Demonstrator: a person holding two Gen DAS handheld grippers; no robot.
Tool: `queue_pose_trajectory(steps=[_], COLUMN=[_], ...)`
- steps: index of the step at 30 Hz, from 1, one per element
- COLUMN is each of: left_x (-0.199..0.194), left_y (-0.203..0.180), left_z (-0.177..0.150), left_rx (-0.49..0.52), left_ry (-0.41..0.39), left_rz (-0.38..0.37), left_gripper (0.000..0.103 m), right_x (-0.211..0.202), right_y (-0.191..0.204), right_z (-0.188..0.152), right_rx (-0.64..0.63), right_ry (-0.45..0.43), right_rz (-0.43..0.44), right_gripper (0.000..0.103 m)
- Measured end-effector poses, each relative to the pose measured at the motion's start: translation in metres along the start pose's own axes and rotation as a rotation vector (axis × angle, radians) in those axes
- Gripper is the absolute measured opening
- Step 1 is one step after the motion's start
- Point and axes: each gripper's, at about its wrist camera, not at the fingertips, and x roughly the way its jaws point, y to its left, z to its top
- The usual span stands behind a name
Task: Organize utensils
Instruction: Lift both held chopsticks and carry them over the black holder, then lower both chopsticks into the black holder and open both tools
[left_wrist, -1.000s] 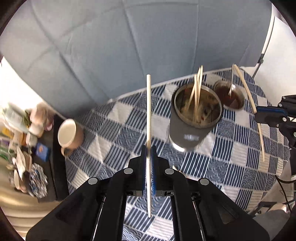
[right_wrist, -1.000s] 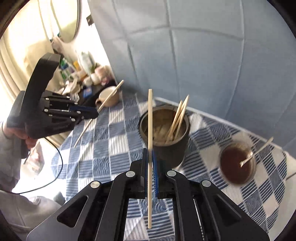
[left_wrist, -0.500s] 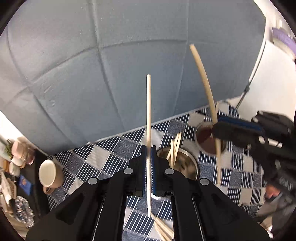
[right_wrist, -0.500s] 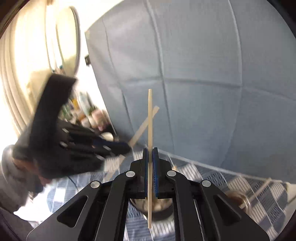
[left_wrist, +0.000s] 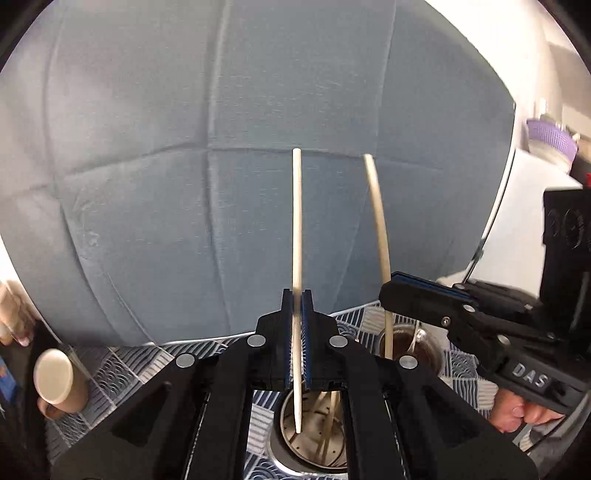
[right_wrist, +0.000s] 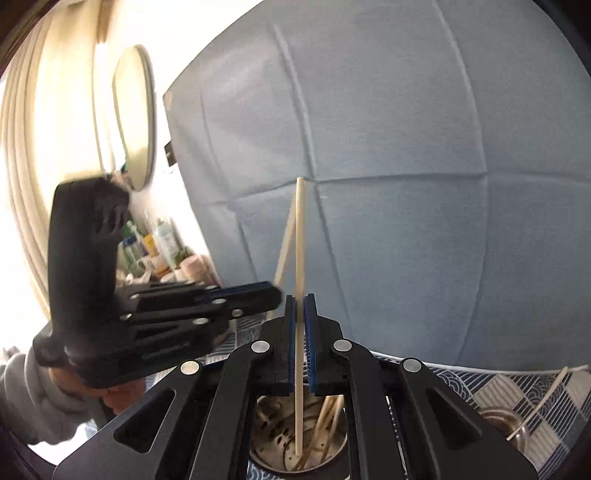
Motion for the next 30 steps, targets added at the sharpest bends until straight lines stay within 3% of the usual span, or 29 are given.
queue_pose_trajectory(steps=[7,22,25,27,30], left_x=[0.013,0.013,0.012,0.01,0.006], left_y=[0.005,0.004,0.007,0.01,0.013], left_z=[-0.033,-0.046,-0.045,-0.044,-0.043], left_rx=[-0.06,-0.019,-0.031,-0.038,-0.044], left_ry=[-0.003,0.027,0.029,0.027,0.024], left_rz=[-0.067,-0.055,-0.047,-0.04,-0.028], left_gripper=[0.005,0.005,0.01,0.024,0.028], right_x=[0.015,0.016,0.013,0.01,0.005], right_y=[-0.01,-0.021,-0.022,-0.023,-0.024], right_z=[-0.031,-0.047,-0.045,-0.043,-0.041], right_rx=[0.016,0.089,0.1,0.105,0.109], right_ry=[0.018,0.031,0.019,0.013,-0.009], right_rz=[-0.038,-0.029,-0.039,-0.043,-0.062], right_gripper=[0.005,0.008,0.009,0.009,0.031])
